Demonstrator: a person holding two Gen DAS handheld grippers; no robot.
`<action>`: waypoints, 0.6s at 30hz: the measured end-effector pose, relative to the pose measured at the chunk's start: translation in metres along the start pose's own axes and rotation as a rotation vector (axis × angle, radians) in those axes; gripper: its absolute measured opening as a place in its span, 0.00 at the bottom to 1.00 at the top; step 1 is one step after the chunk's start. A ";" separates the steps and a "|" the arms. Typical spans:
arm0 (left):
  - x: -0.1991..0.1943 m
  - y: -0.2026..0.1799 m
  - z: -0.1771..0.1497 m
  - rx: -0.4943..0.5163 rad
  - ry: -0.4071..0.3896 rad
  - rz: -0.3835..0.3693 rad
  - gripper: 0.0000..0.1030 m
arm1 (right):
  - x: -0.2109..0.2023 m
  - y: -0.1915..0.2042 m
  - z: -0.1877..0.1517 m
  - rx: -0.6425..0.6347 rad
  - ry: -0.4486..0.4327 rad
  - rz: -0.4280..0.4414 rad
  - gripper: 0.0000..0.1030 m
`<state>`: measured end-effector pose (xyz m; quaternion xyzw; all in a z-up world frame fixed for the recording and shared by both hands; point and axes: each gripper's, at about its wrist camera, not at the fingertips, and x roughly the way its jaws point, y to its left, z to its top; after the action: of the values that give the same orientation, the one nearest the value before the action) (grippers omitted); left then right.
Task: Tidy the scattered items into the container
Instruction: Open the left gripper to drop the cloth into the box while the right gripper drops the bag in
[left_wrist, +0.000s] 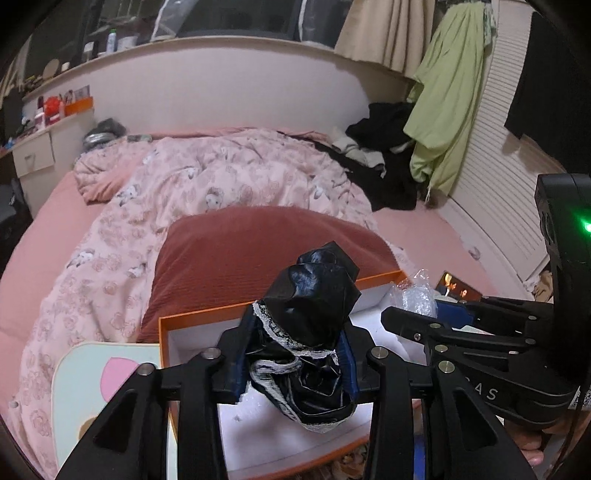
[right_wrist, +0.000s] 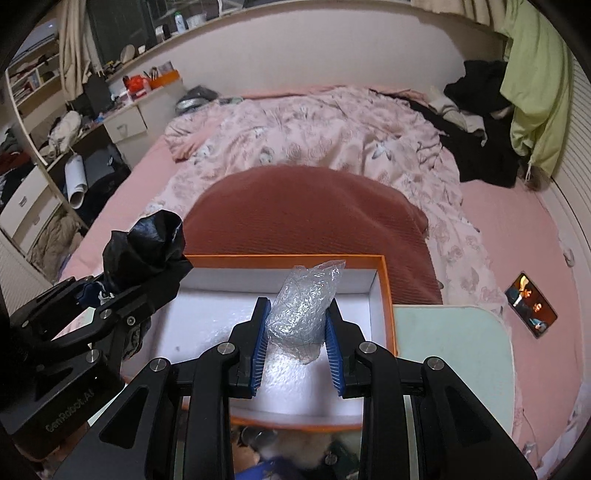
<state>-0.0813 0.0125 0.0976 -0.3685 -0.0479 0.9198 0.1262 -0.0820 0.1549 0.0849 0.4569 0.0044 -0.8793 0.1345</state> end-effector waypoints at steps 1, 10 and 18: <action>0.003 0.002 0.001 -0.005 0.004 0.001 0.45 | 0.003 0.000 0.000 -0.001 0.007 0.001 0.30; -0.009 0.015 0.005 -0.060 -0.046 -0.049 0.78 | 0.002 -0.010 0.003 0.032 -0.043 0.006 0.66; -0.051 0.010 -0.009 -0.023 -0.107 -0.059 0.87 | -0.028 -0.011 -0.007 0.048 -0.104 0.051 0.66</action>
<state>-0.0415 -0.0107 0.1229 -0.3185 -0.0761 0.9335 0.1464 -0.0636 0.1726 0.1026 0.4138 -0.0354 -0.8979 0.1460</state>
